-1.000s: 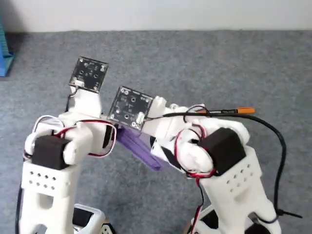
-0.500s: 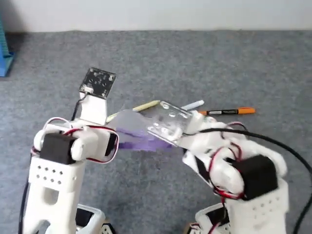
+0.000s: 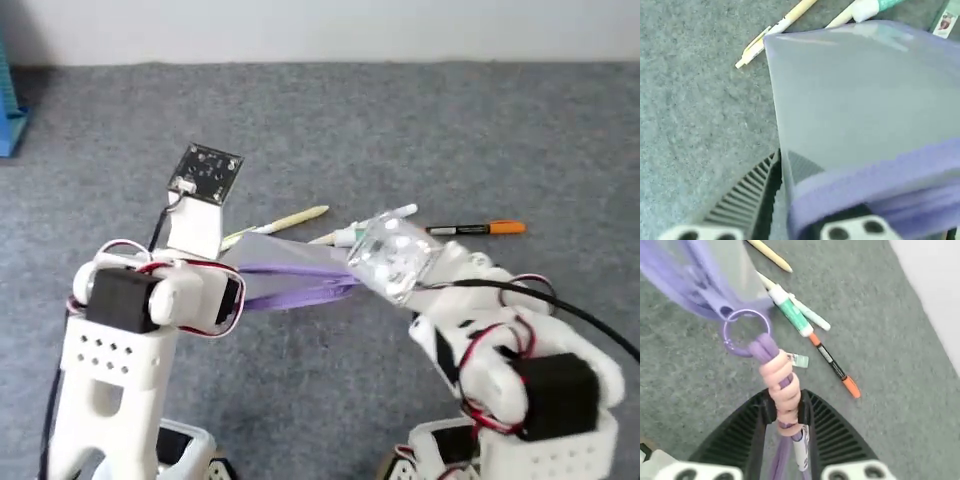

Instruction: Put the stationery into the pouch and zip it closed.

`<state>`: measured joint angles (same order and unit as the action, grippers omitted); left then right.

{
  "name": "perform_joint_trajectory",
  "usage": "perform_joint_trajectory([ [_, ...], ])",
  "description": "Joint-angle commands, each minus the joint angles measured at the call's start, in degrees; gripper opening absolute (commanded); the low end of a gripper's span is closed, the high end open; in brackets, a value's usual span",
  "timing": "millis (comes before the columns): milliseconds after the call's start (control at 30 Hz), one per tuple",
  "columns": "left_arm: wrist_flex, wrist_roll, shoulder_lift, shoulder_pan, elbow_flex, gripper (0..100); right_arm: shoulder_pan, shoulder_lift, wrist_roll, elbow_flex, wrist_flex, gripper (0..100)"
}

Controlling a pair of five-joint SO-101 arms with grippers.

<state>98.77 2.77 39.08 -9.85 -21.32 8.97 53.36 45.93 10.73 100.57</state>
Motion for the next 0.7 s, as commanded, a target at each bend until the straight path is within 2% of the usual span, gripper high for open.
perform_joint_trajectory([
  [0, 1.8, 0.0, -0.3, 0.5, 3.1, 1, -4.4, -0.1, 0.4, -0.2, 1.7, 0.8],
  [200, 1.8, 0.4, -0.3, 0.6, 3.1, 1, -3.9, 0.4, -2.0, -0.7, 2.0, 1.7],
  [400, 1.8, 0.4, -0.3, 0.6, 3.3, 1, -9.1, 0.2, -20.2, -0.5, 2.2, 30.9],
  [667, 1.8, 0.4, -0.3, 0.6, 3.3, 1, -10.8, -0.3, -33.7, 5.8, 1.7, 25.1],
])
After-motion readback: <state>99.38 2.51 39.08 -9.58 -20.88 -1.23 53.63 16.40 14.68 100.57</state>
